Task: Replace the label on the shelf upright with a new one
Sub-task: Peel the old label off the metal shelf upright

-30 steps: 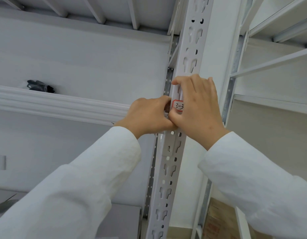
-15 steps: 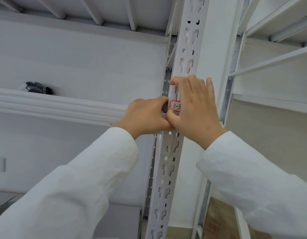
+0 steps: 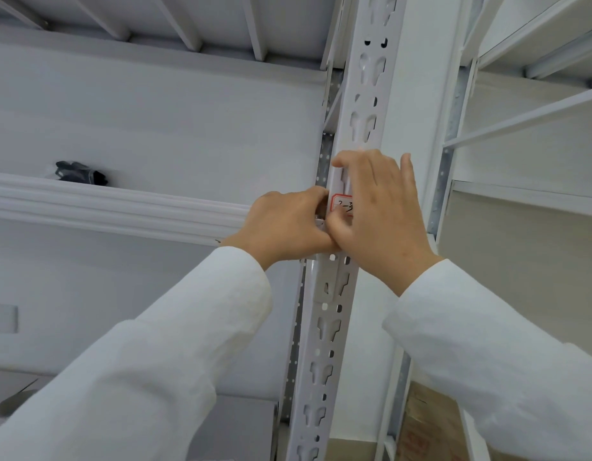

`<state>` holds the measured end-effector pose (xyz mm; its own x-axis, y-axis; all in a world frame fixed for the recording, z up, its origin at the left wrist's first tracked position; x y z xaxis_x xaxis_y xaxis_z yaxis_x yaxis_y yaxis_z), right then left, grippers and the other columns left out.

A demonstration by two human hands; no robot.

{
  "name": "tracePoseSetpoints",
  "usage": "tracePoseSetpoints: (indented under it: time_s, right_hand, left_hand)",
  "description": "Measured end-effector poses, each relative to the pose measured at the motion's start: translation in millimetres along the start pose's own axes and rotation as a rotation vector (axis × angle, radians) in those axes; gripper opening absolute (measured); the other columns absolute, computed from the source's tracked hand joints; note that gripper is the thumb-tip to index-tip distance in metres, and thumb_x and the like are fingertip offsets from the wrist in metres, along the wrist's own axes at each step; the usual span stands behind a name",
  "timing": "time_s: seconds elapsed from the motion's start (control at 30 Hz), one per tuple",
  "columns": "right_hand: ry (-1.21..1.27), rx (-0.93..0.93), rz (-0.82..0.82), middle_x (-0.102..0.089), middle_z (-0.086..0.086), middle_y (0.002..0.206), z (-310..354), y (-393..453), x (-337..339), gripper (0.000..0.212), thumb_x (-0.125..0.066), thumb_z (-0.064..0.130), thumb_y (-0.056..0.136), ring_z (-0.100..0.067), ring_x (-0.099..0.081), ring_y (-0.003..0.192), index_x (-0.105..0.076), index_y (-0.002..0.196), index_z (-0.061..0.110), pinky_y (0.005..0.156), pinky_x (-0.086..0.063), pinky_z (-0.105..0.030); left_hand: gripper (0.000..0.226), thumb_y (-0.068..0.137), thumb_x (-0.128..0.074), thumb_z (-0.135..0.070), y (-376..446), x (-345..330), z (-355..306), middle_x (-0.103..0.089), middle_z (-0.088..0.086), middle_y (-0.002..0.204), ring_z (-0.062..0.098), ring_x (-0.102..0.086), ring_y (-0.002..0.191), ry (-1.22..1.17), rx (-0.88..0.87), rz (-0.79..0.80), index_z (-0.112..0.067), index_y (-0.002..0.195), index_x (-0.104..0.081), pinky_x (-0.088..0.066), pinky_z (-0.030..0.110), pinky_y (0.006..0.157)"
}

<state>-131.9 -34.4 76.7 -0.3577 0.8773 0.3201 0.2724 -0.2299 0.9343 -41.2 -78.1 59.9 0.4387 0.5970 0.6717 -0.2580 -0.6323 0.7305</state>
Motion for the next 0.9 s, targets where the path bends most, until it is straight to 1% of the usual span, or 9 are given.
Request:
tracePoseSetpoints:
  time_s: [0.07, 0.13, 0.23, 0.33, 0.4, 0.5, 0.63, 0.77, 0.9]
  right_hand:
    - [0.031, 0.004, 0.013, -0.054, -0.007, 0.113, -0.8, -1.3, -1.0, 0.046, -0.055, 0.021, 0.071, -0.029, -0.049, 0.109, -0.049, 0.116, 0.013, 0.11, -0.019, -0.055]
    - [0.033, 0.009, 0.015, -0.054, -0.006, 0.114, -0.4, -0.7, -1.2, 0.048, -0.058, 0.022, 0.07, -0.028, -0.048, 0.111, -0.048, 0.117, 0.014, 0.11, -0.018, -0.053]
    - [0.029, 0.007, 0.02, -0.053, -0.006, 0.112, -1.2, 0.4, -1.2, 0.049, -0.058, 0.021, 0.07, -0.028, -0.047, 0.11, -0.048, 0.117, 0.014, 0.111, -0.017, -0.052]
    - [0.012, 0.009, 0.013, -0.053, -0.006, 0.111, -1.0, 0.4, -1.4, 0.048, -0.058, 0.02, 0.07, -0.028, -0.047, 0.109, -0.048, 0.117, 0.014, 0.111, -0.018, -0.052]
    - [0.012, 0.004, 0.005, -0.053, -0.006, 0.11, -0.9, 1.2, -1.2, 0.047, -0.057, 0.018, 0.071, -0.028, -0.048, 0.108, -0.049, 0.117, 0.014, 0.111, -0.017, -0.052]
    - [0.013, -0.001, -0.015, -0.053, -0.007, 0.11, -1.3, 0.3, -3.1, 0.044, -0.056, 0.016, 0.071, -0.028, -0.048, 0.107, -0.05, 0.115, 0.014, 0.111, -0.017, -0.052]
    - [0.088, -0.033, -0.045, -0.053, -0.008, 0.11, -0.7, -2.0, -5.9, 0.043, -0.054, 0.011, 0.068, -0.028, -0.048, 0.107, -0.052, 0.111, 0.012, 0.109, -0.022, -0.054]
    - [0.103, -0.027, -0.057, -0.055, -0.007, 0.113, -2.5, -3.7, -1.4, 0.041, -0.04, 0.012, 0.072, -0.027, -0.049, 0.109, -0.05, 0.112, 0.012, 0.111, -0.019, -0.052]
    - [0.157, -0.013, -0.019, -0.053, -0.006, 0.119, -5.3, -5.8, -3.2, 0.046, -0.052, 0.014, 0.07, -0.024, -0.046, 0.117, -0.047, 0.116, 0.014, 0.113, -0.016, -0.05]
  left_hand:
    - [0.03, 0.07, -0.06, -0.048, 0.3, -0.3, 0.4, -0.058, -0.009, 0.073, 0.018, -0.052, 0.069, 0.008, -0.001, -0.01, -0.026, 0.084, -0.046, -0.029, 0.018, 0.054]
    - [0.033, 0.071, -0.06, -0.048, 0.8, 0.1, 0.3, -0.06, -0.01, 0.076, 0.018, -0.053, 0.071, 0.011, -0.007, -0.024, -0.024, 0.091, -0.048, -0.029, 0.017, 0.055]
    - [0.032, 0.071, -0.061, -0.048, 0.2, 0.3, 0.6, -0.053, -0.012, 0.068, 0.012, -0.049, 0.064, 0.003, -0.006, -0.028, -0.026, 0.084, -0.042, -0.028, 0.018, 0.054]
    - [0.03, 0.071, -0.061, -0.049, 0.4, -0.2, 0.3, -0.052, -0.013, 0.067, 0.013, -0.049, 0.064, 0.003, -0.014, -0.027, -0.029, 0.079, -0.039, -0.027, 0.019, 0.054]
    - [0.031, 0.071, -0.06, -0.048, 0.3, -0.1, 0.5, -0.05, -0.014, 0.064, 0.006, -0.046, 0.059, -0.001, -0.015, -0.025, -0.03, 0.072, -0.035, -0.026, 0.019, 0.053]
    - [0.029, 0.071, -0.06, -0.047, 0.5, -0.7, 2.0, -0.05, -0.013, 0.064, 0.001, -0.044, 0.057, -0.007, -0.009, -0.03, -0.028, 0.078, -0.039, -0.025, 0.02, 0.053]
    - [0.03, 0.071, -0.06, -0.046, 0.6, -0.6, 0.9, -0.052, -0.009, 0.065, 0.013, -0.049, 0.061, 0.004, -0.011, -0.023, -0.024, 0.082, -0.043, -0.025, 0.022, 0.052]
    - [0.032, 0.07, -0.061, -0.051, -1.8, 2.1, -2.0, -0.049, -0.014, 0.065, 0.01, -0.049, 0.062, -0.024, -0.01, -0.011, -0.03, 0.077, -0.038, -0.027, 0.021, 0.053]
    - [0.034, 0.07, -0.063, -0.049, -1.3, 2.7, -1.5, -0.056, -0.011, 0.074, 0.019, -0.051, 0.071, -0.008, -0.009, -0.02, -0.028, 0.087, -0.041, -0.027, 0.017, 0.054]
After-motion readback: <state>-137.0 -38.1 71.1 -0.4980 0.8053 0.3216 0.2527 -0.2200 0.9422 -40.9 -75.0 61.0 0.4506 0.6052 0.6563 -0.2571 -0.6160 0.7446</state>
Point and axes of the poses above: each hand's wrist, its own y-axis towards the middle knuckle, its own x-axis out of the back of the hand, z = x × y, the point moved 7 cm from there along y, towards the middle knuckle
